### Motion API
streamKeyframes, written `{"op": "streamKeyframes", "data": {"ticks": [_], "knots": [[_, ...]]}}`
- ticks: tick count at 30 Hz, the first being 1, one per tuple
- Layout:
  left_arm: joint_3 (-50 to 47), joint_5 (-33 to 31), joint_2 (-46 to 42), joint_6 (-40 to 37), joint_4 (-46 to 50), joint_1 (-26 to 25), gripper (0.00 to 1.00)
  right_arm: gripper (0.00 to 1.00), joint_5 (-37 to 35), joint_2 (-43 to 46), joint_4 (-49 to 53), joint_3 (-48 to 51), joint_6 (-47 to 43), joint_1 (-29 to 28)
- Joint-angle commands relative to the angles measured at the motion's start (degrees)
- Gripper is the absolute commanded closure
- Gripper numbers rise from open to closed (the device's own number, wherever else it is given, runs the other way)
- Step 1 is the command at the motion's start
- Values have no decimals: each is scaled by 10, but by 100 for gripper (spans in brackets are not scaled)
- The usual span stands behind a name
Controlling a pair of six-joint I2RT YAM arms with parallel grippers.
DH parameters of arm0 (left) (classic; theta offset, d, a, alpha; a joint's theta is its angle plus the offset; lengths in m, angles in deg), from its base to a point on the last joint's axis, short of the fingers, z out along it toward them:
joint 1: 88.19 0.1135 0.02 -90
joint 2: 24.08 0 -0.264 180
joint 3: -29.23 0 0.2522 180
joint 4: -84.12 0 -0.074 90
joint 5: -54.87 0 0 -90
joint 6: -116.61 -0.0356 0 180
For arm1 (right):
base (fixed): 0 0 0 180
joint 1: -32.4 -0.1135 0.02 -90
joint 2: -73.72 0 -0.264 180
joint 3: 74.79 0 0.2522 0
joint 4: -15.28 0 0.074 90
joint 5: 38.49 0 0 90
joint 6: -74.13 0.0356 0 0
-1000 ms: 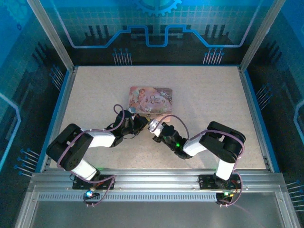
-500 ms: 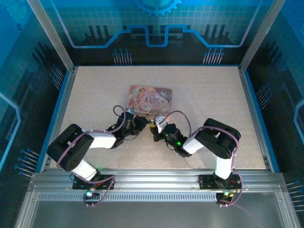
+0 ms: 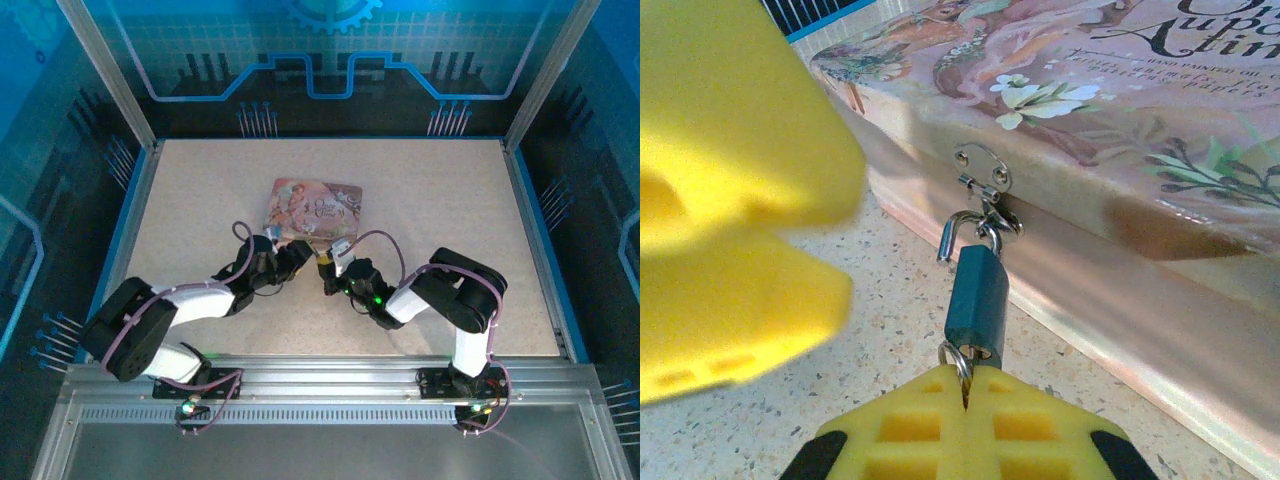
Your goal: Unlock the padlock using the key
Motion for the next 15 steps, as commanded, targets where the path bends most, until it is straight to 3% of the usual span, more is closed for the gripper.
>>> {"op": "streamKeyframes", "data": {"ticks": [1,8,15], "knots": [[-8,-5,-43,-29,53,14,47,100,3,-3,12,-8,15,11],[-5,-16,-115,-74,146,56,35,100,62,11,41,-5,118,35],[43,-20,-171,-174,280,154,16,100,102,-17,-5,8,249,44]]}}
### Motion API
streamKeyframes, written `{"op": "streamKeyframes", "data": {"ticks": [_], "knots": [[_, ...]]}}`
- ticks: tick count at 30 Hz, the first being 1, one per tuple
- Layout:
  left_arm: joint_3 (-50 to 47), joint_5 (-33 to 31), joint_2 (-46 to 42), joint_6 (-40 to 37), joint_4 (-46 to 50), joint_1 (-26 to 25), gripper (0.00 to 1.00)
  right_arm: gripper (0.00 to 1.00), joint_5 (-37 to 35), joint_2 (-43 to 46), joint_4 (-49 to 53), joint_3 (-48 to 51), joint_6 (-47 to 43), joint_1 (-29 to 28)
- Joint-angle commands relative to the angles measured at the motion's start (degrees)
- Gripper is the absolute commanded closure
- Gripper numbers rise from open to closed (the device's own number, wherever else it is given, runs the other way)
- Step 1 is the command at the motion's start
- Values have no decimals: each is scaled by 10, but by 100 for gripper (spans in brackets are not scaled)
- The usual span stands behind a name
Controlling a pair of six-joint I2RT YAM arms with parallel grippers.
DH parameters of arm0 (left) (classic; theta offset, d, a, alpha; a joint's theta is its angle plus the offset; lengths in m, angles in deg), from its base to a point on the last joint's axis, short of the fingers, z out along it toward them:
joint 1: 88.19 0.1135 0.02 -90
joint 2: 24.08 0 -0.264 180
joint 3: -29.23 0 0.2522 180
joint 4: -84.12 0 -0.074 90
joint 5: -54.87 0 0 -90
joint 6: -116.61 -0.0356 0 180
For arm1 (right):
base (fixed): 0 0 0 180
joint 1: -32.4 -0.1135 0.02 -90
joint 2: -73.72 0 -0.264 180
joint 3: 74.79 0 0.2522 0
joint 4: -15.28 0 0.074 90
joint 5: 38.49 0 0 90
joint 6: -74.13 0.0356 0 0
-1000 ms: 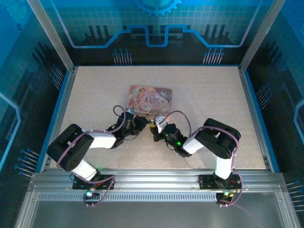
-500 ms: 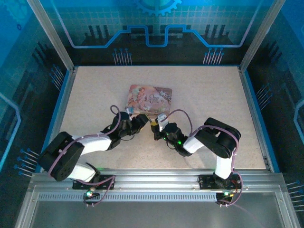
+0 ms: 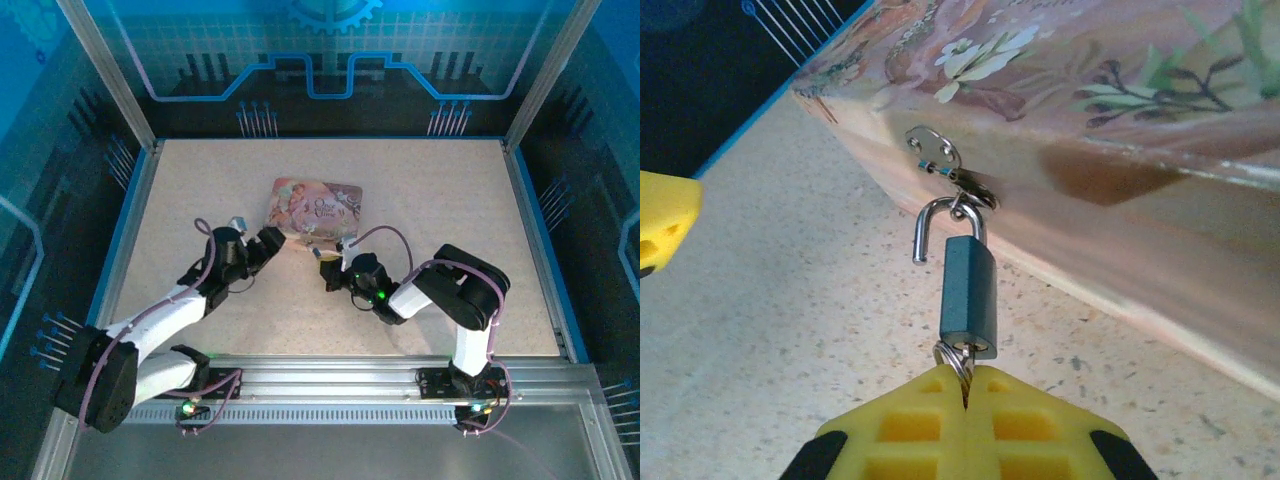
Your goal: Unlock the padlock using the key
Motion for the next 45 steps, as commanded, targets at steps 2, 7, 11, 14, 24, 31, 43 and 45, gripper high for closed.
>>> {"op": "streamKeyframes", "data": {"ticks": [2,7,11,14,24,31,43,45], "knots": [[50,8,0,-88,86,59,14,100,30,-25,-22,10,115,14],[106,69,80,-131,75,100,12,100,65,-40,-33,11,181,34],[151,115,153,-154,47,114,12,96,88,-43,-30,12,222,44],[194,125,207,-173,48,114,13,91,100,-41,-29,16,232,47],[288,190,350,-178,25,114,24,56,79,72,74,62,171,74],[281,190,356,-196,41,113,28,41,140,117,118,29,116,126],[204,186,330,-190,32,87,34,39,237,75,143,-60,69,225],[184,174,318,-186,30,74,35,39,249,64,146,-74,62,237]]}}
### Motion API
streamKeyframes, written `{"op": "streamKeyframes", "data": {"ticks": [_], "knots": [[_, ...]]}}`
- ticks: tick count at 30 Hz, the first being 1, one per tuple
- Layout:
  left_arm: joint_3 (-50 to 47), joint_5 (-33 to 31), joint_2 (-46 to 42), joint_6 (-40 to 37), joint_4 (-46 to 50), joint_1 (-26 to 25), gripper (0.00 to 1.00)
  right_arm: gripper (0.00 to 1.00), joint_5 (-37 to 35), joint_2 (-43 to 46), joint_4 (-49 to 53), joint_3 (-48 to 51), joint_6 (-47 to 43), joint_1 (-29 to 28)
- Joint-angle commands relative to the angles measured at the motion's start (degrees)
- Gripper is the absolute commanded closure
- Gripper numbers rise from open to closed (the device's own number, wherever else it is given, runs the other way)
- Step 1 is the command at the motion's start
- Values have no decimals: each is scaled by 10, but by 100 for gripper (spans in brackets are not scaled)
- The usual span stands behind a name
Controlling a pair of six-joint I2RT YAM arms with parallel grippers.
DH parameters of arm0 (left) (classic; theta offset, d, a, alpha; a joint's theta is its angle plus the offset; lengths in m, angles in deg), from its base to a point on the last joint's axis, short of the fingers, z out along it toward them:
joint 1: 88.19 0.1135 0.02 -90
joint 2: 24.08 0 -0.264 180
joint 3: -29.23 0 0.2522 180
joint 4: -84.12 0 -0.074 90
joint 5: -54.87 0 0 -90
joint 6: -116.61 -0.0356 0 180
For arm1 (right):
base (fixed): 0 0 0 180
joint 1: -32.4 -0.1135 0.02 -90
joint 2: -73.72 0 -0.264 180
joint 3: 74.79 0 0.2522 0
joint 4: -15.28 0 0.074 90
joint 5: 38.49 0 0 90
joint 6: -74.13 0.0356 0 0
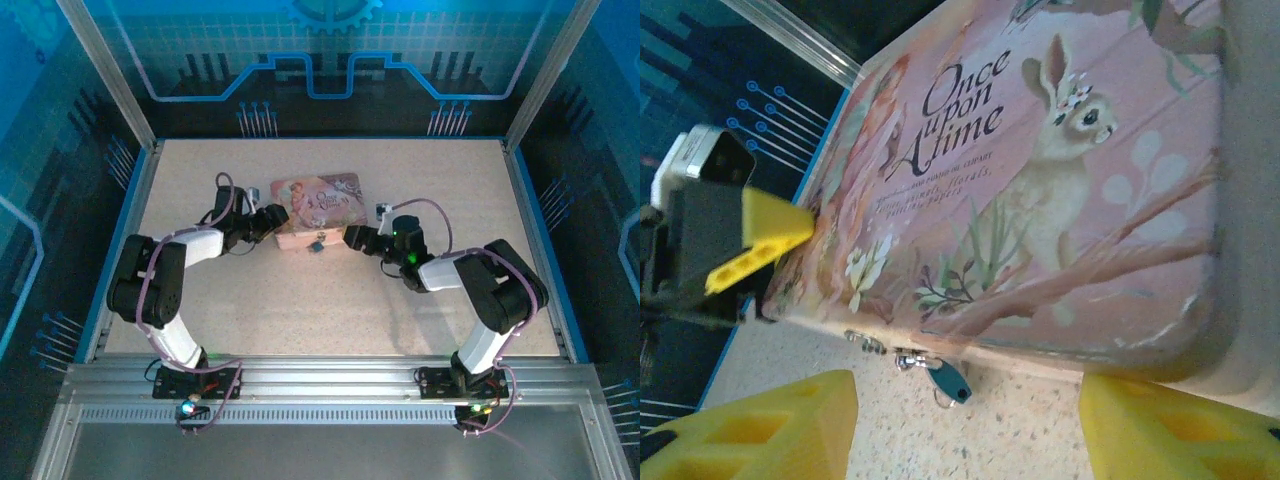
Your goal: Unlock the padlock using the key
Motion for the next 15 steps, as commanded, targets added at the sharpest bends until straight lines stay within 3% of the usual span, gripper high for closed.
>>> {"op": "streamKeyframes", "data": {"ticks": [1,7,15], "knots": [[-41,-7,-22,-3,22,-27,35,39,36,-21,7,-33,-30,20],[-96,-38,-72,18,8,-65,35,37,33,7,-14,3,-71,44],[-113,-50,-113,26,11,-66,33,31,166,5,-64,53,-88,64]]}}
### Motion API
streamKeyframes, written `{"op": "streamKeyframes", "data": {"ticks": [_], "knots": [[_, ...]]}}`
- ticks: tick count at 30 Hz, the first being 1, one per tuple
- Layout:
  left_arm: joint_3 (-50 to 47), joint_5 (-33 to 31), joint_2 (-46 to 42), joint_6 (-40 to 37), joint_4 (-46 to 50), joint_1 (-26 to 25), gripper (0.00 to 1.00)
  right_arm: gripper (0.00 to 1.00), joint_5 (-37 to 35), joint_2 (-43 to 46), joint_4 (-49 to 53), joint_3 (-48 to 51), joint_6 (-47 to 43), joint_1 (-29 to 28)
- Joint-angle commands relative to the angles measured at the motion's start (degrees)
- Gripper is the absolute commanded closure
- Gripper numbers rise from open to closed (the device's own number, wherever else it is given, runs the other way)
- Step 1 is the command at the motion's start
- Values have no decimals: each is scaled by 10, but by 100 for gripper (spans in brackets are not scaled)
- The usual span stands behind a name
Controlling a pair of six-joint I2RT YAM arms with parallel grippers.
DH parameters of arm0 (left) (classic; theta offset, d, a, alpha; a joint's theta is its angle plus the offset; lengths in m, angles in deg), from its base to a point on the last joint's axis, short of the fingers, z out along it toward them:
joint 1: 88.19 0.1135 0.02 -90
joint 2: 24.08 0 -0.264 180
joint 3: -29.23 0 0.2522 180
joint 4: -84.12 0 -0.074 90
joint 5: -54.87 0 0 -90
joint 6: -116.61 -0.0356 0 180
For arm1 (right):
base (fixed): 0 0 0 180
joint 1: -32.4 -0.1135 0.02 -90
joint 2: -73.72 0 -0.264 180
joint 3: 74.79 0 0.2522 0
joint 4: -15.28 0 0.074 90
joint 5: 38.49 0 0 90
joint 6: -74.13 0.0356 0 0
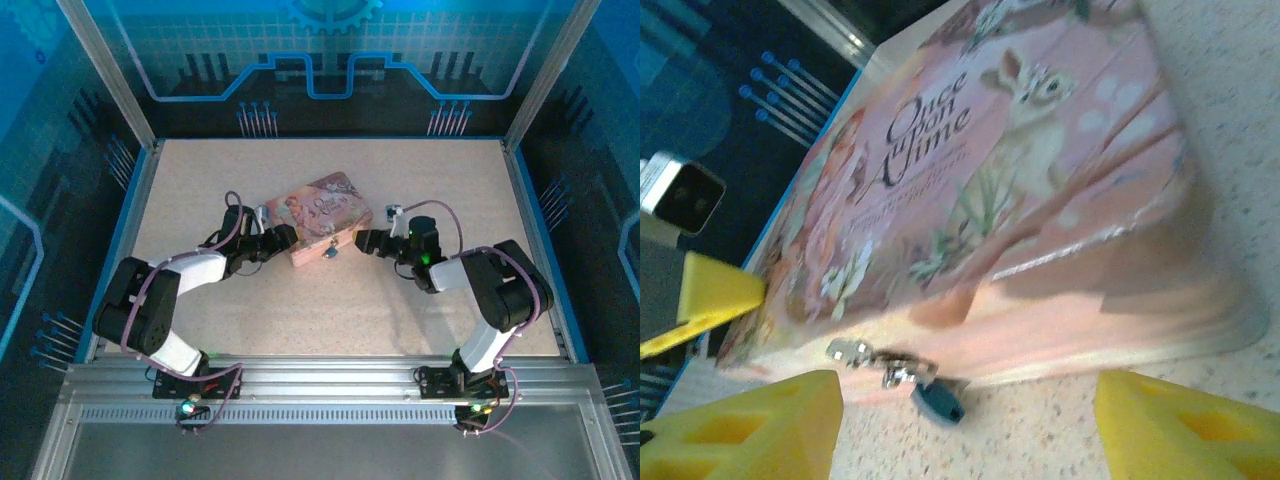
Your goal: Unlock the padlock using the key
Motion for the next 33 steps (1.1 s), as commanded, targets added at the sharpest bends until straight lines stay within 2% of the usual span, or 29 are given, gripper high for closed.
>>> {"op": "streamKeyframes", "data": {"ticks": [1,5,11,14,18,24,33], "knots": [[-13,-20,-28,7,33,-2,32,29,69,-10,-44,12,-7,4],[-9,-15,-70,-4,52,0,27,27,83,-50,-93,10,20,-6],[9,-27,-159,-30,108,-1,27,26,63,-87,-82,-21,20,-39],[34,-18,-172,-33,112,-12,27,27,64,-107,-88,-36,23,-48],[97,7,-116,-53,115,-39,28,28,65,-127,-100,-47,30,-54],[177,8,-15,-78,122,-67,29,32,77,-150,-106,-65,32,-65],[200,-8,40,-94,133,-70,30,38,85,-155,-106,-77,32,-74]]}}
